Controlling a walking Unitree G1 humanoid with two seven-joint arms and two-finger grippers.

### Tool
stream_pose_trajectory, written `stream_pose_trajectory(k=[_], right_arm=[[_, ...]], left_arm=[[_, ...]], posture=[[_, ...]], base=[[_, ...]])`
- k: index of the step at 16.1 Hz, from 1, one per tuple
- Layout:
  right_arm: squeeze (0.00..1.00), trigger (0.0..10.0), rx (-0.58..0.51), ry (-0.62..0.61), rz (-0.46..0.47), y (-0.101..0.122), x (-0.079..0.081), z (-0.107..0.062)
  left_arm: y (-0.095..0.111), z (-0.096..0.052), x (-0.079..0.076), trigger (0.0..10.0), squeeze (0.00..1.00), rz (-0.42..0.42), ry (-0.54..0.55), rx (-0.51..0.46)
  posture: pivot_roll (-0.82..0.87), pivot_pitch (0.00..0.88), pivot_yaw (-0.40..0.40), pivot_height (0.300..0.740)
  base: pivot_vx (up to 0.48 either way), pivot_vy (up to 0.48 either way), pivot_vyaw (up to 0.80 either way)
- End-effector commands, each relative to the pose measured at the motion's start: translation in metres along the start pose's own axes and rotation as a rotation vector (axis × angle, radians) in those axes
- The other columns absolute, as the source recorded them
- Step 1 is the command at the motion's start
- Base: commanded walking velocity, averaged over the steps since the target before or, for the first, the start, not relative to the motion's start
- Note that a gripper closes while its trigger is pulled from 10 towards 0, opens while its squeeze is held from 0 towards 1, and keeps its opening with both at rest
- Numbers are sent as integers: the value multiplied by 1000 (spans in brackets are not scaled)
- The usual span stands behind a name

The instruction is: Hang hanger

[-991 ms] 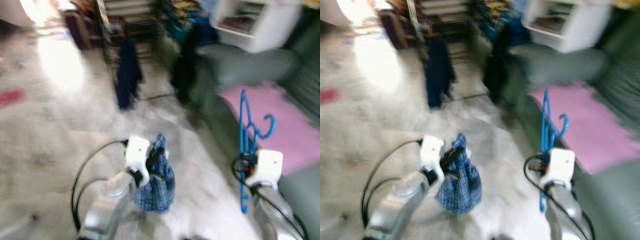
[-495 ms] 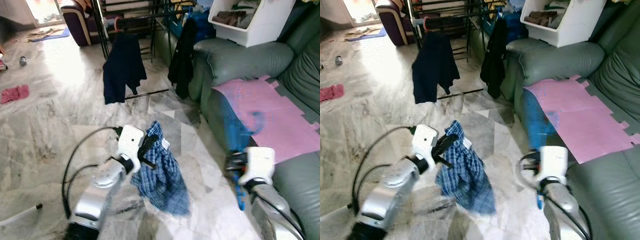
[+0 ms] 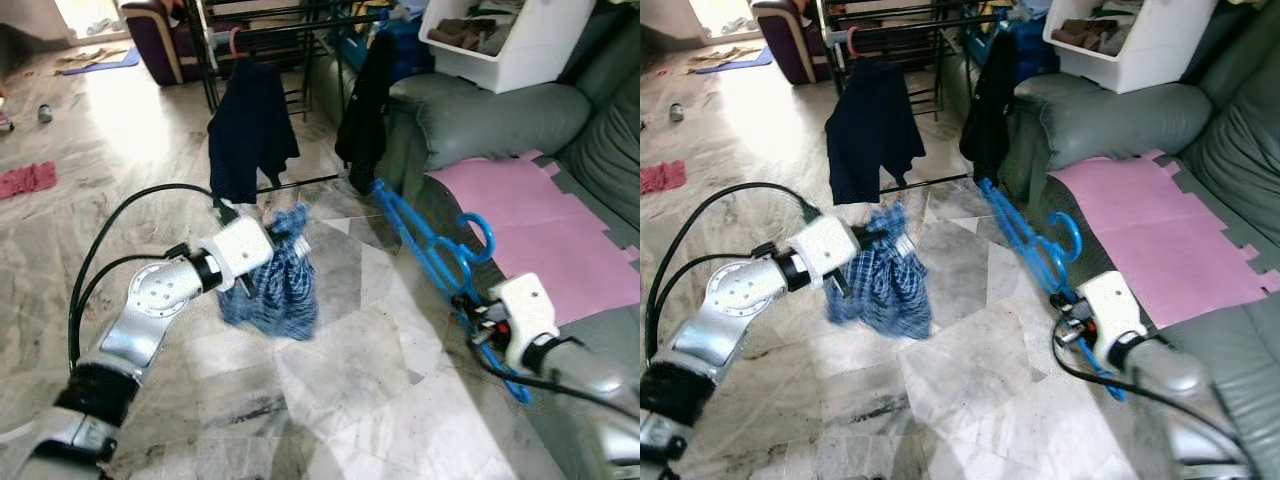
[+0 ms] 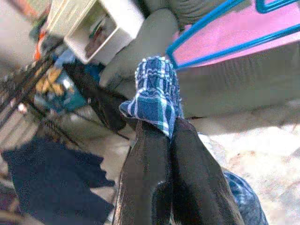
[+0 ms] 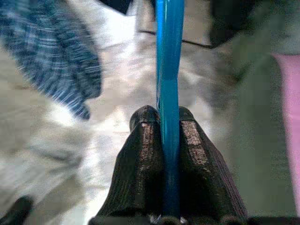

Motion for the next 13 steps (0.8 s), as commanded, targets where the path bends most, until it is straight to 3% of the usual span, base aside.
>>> stream_pose_trajectory(k=[1, 6, 11, 13], right_arm=[[0, 10000, 1, 83, -2, 6, 5, -4], [0, 10000, 151, 353, 18, -3, 18, -28], [0, 10000, 305, 421, -4, -7, 6, -56], [0, 10000, 346, 400, -33, -11, 2, -59]], left_arm=[[3, 3, 3, 10000, 0, 79, -39, -29], [-4, 6, 5, 10000, 0, 178, -59, -48], [-15, 6, 1, 10000, 0, 196, -87, -34], [-17, 5, 0, 10000, 0, 172, -80, -31]], posture=[[-40, 83, -27, 740], [-46, 82, -12, 740], [-54, 83, -2, 740], [-60, 85, 0, 740]], base=[[0, 0, 0], [0, 0, 0], [0, 0, 0], [0, 0, 0]])
Point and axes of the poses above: a point about 5 cm out from each wrist's last joint towards the gripper, its own z axis pointing out of the wrist towards the gripper, its own y axis along the axis of the wrist's last joint, x = y × z, the point moved 1 cm from there along z, pointing out of the wrist towards the gripper, and after that the axes turned 12 degrees about z, right-handed, at the moved point
